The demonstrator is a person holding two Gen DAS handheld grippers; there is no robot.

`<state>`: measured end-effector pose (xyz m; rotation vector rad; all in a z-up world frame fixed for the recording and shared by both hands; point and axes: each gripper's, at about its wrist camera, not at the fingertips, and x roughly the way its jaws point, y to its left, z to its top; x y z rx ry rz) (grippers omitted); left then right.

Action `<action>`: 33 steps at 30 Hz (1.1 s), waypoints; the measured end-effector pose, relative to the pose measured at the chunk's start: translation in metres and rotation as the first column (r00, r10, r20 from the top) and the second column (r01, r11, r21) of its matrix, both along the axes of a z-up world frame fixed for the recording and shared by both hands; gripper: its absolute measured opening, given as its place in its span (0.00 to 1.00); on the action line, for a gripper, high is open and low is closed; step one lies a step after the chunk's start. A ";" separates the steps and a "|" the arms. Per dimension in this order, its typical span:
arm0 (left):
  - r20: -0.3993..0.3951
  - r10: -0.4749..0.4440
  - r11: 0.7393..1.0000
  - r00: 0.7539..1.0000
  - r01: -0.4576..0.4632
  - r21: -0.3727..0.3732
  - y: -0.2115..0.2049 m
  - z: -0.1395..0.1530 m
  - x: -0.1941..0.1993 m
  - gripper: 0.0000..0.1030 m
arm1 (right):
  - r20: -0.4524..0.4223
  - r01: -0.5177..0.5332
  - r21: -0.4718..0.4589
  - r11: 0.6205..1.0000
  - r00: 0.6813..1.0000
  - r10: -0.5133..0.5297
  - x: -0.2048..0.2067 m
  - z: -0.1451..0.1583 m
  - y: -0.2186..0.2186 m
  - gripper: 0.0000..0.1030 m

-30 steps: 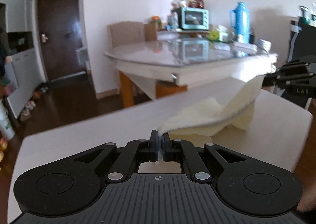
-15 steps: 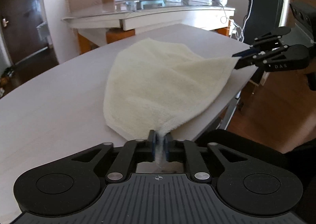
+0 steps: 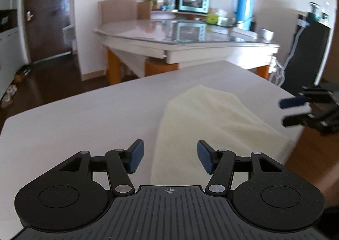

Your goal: Fold towel

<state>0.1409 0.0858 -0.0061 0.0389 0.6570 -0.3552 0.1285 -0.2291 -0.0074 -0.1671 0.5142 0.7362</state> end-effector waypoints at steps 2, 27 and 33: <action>-0.024 -0.013 1.000 1.000 0.012 -0.014 -0.002 -0.003 0.018 0.57 | -0.004 0.010 0.007 1.000 1.000 -0.010 0.008 -0.001 0.001 0.52; 0.183 -0.626 0.718 0.758 0.470 0.512 -0.098 -0.021 -0.041 0.09 | -0.039 0.175 0.063 0.983 0.984 -0.173 0.068 -0.010 -0.015 0.62; 0.134 -0.665 0.632 0.735 0.457 0.626 -0.113 -0.044 -0.070 0.11 | -0.083 0.135 0.083 0.987 0.988 -0.129 0.071 -0.011 -0.005 0.63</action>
